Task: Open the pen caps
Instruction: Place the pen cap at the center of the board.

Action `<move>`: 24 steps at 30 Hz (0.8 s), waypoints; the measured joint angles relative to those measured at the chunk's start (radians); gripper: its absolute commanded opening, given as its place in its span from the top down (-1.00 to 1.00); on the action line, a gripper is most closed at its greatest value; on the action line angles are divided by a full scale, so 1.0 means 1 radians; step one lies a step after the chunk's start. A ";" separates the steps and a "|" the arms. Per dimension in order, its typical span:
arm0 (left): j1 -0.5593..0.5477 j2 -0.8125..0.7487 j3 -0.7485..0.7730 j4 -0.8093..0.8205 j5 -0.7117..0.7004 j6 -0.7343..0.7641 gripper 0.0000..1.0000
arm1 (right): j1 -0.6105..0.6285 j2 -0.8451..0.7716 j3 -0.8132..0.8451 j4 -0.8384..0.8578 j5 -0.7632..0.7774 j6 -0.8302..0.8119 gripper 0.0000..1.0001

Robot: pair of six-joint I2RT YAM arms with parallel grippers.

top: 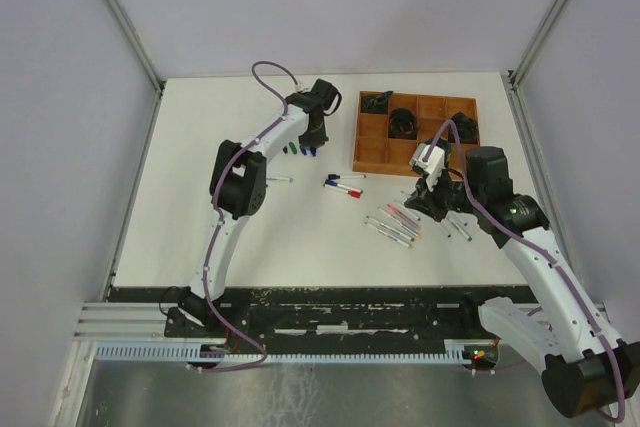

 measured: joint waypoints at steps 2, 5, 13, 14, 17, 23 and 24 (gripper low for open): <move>0.000 0.000 0.000 0.000 0.000 0.000 0.41 | 0.000 0.000 0.000 0.000 0.000 -0.002 0.97; 0.000 0.000 0.000 0.000 0.000 0.000 0.41 | 0.000 0.000 0.000 0.000 0.000 -0.002 0.97; 0.001 -0.010 0.001 -0.001 0.010 0.006 0.36 | 0.000 0.000 0.000 0.000 0.011 -0.007 0.97; 0.001 -0.020 0.001 -0.003 0.014 0.010 0.35 | 0.000 0.002 0.000 0.000 0.023 -0.010 0.97; 0.001 -0.100 -0.039 0.027 0.038 0.040 0.29 | 0.000 0.020 0.000 0.000 0.068 -0.016 0.97; 0.001 -0.565 -0.512 0.318 0.126 0.110 -0.16 | -0.032 0.105 0.002 -0.001 0.187 -0.021 0.97; 0.001 -0.654 -0.605 0.383 0.135 0.122 -0.25 | -0.048 0.120 0.004 -0.001 0.203 -0.021 0.97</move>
